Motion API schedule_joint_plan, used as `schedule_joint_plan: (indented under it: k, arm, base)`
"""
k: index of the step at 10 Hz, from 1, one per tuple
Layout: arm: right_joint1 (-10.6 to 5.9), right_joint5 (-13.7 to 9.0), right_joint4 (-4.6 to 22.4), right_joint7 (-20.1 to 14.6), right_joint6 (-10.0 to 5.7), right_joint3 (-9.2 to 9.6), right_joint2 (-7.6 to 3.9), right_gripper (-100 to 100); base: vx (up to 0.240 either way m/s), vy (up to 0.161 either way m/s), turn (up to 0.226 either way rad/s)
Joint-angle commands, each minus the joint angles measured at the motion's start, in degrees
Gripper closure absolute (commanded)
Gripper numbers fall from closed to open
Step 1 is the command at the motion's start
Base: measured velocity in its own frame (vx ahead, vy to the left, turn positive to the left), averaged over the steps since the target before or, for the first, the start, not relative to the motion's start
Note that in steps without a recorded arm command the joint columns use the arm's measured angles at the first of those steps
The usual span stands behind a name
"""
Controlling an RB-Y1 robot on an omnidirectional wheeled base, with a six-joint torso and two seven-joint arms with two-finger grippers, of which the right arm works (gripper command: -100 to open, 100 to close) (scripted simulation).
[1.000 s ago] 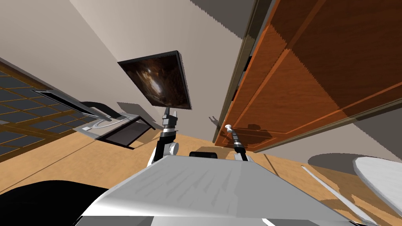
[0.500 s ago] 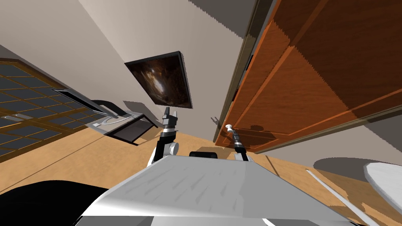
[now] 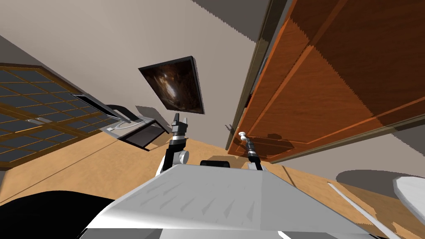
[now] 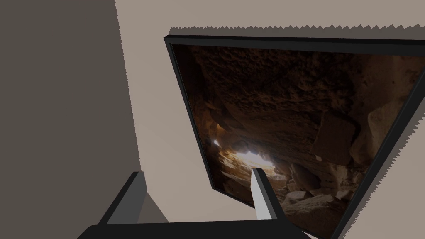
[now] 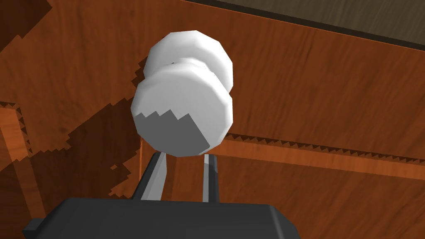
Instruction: Pull the door open
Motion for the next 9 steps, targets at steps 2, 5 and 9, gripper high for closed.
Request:
schedule_joint_plan:
  k: [2, 5, 9]
  arm:
    - [-0.93, -0.7, -0.3, -2.9, -0.18, 1.92, 0.75, 100]
    - [-1.1, -3.2, 0.1, -7.5, -0.21, 2.91, 0.26, 100]
    - [-1.28, -5.7, 0.7, -12.4, -0.24, 3.93, -0.24, 100]
  base:
    - [-0.035, -0.011, 0.053]
    - [-0.047, -0.018, 0.071]
    - [-0.039, -0.018, 0.064]
